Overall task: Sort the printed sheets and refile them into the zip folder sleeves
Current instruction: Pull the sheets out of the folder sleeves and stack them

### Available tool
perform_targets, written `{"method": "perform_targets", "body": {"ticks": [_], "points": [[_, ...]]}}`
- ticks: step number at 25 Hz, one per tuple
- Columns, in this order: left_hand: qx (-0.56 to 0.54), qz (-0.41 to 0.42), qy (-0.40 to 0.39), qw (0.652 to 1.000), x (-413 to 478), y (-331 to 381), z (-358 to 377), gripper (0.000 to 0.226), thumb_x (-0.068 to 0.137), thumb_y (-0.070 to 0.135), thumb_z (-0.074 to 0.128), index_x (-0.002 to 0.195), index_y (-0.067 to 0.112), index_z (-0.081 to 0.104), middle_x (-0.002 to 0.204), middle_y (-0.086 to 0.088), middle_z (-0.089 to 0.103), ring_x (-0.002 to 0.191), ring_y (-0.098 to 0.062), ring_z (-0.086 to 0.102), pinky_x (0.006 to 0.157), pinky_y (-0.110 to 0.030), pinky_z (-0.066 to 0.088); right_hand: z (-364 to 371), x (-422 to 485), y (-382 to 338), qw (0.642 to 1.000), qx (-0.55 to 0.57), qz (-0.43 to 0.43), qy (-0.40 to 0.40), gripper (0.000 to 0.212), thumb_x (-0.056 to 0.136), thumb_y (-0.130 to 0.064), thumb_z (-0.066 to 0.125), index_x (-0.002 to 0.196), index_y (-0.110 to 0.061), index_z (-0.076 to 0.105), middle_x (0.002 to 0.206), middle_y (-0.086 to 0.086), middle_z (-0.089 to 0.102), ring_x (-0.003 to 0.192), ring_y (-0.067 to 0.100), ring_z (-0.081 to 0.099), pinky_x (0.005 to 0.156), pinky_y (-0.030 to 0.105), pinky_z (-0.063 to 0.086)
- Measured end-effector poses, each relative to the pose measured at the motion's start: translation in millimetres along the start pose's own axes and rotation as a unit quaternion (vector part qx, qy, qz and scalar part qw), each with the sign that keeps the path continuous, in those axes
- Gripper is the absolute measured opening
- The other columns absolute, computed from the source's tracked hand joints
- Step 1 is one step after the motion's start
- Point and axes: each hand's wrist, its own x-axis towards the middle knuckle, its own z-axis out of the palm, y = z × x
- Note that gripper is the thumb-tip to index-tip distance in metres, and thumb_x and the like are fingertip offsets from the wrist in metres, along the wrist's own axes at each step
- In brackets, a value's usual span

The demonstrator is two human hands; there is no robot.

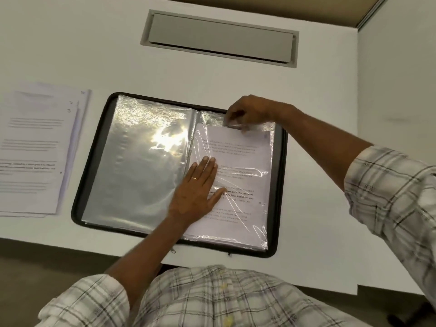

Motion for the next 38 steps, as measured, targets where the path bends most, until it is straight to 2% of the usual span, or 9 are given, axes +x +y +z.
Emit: {"method": "perform_targets", "body": {"ticks": [4, 8, 15, 19, 22, 26, 29, 32, 38], "points": [[0.013, -0.003, -0.014, 1.000, -0.1, 1.2, -1.3, 0.073, 0.108, 0.053, 0.045, 0.157, 0.001, 0.035, 0.167, -0.014, 0.028, 0.158, -0.027, 0.019, 0.125, -0.050, 0.027, -6.4, 11.9, 0.8, 0.994, 0.062, 0.040, -0.081, 0.035, 0.080, -0.034, 0.087, 0.111, -0.025, 0.074, 0.089, -0.009, 0.073, 0.074, 0.012, 0.067, 0.073, 0.030, 0.057], [0.015, -0.004, -0.012, 1.000, -2.6, 8.9, -11.0, 0.073, 0.109, 0.052, 0.043, 0.160, 0.002, 0.028, 0.170, -0.014, 0.020, 0.159, -0.027, 0.015, 0.126, -0.049, 0.024, -6.9, 25.6, 6.7, 0.987, -0.051, 0.065, -0.139, 0.024, 0.075, -0.039, 0.089, 0.090, -0.029, 0.073, 0.083, -0.004, 0.073, 0.070, 0.015, 0.062, 0.076, 0.034, 0.052], [-0.137, -0.074, 0.009, 0.988, 27.5, 16.9, -28.6, 0.070, 0.109, 0.042, 0.044, 0.162, 0.003, 0.021, 0.171, -0.012, 0.016, 0.160, -0.023, 0.010, 0.129, -0.046, 0.018, -61.0, 20.9, 31.1, 0.988, 0.017, 0.074, 0.134, 0.030, 0.088, -0.023, 0.079, 0.116, -0.013, 0.074, 0.114, 0.005, 0.072, 0.104, 0.021, 0.066, 0.089, 0.032, 0.048], [-0.284, -0.238, 0.068, 0.926, 122.6, -30.6, -43.8, 0.066, 0.109, 0.039, 0.047, 0.161, 0.005, 0.026, 0.168, -0.012, 0.027, 0.156, -0.023, 0.021, 0.123, -0.013, 0.011, -73.5, 16.7, 42.1, 0.975, 0.072, 0.045, 0.207, 0.026, 0.095, -0.021, 0.071, 0.118, -0.009, 0.073, 0.118, 0.006, 0.071, 0.104, 0.017, 0.062, 0.096, 0.034, 0.050], [-0.329, -0.240, 0.043, 0.912, 190.4, -78.7, -43.7, 0.063, 0.103, 0.041, 0.059, 0.153, 0.006, 0.042, 0.148, -0.013, 0.054, 0.135, -0.025, 0.051, 0.116, -0.028, 0.039, -78.2, 11.6, 46.2, 0.958, 0.135, 0.019, 0.251, 0.024, 0.095, -0.023, 0.071, 0.115, -0.010, 0.074, 0.115, 0.006, 0.073, 0.105, 0.018, 0.067, 0.094, 0.030, 0.052], [-0.369, -0.236, 0.011, 0.899, 228.8, -107.9, -36.5, 0.028, 0.093, 0.024, 0.074, 0.113, 0.006, 0.072, 0.097, -0.001, 0.071, 0.085, -0.016, 0.066, 0.086, -0.045, 0.059, -71.0, 0.3, 63.5, 0.907, 0.161, 0.040, 0.388, 0.042, 0.087, -0.036, 0.078, 0.124, -0.019, 0.069, 0.122, -0.005, 0.069, 0.111, 0.010, 0.064, 0.100, 0.028, 0.052], [-0.468, -0.282, 0.041, 0.836, 234.7, -113.6, -31.2, 0.030, 0.089, 0.029, 0.073, 0.112, 0.009, 0.076, 0.104, -0.004, 0.077, 0.095, -0.023, 0.075, 0.087, -0.048, 0.062, -39.3, -10.7, 88.0, 0.837, 0.318, 0.138, 0.423, 0.060, 0.085, -0.031, 0.082, 0.136, -0.015, 0.054, 0.137, 0.001, 0.059, 0.119, 0.015, 0.059, 0.099, 0.025, 0.050], [-0.511, -0.311, 0.057, 0.800, 243.5, -109.0, -34.1, 0.029, 0.093, 0.022, 0.071, 0.117, 0.007, 0.074, 0.109, -0.009, 0.077, 0.100, -0.024, 0.074, 0.090, -0.046, 0.062, -5.8, -13.7, 94.0, 0.778, 0.511, 0.156, 0.330, 0.045, 0.087, -0.012, 0.080, 0.126, 0.000, 0.062, 0.122, 0.011, 0.072, 0.108, 0.025, 0.072, 0.097, 0.047, 0.058], [-0.562, -0.335, 0.073, 0.753, 252.4, -98.0, -41.0, 0.029, 0.097, 0.021, 0.070, 0.124, 0.010, 0.070, 0.111, -0.005, 0.077, 0.097, -0.014, 0.074, 0.087, -0.034, 0.061, -15.4, -19.9, 83.1, 0.725, 0.551, 0.087, 0.404, 0.025, 0.087, -0.011, 0.080, 0.108, -0.003, 0.069, 0.109, 0.016, 0.076, 0.100, 0.030, 0.075, 0.088, 0.045, 0.061]]}}
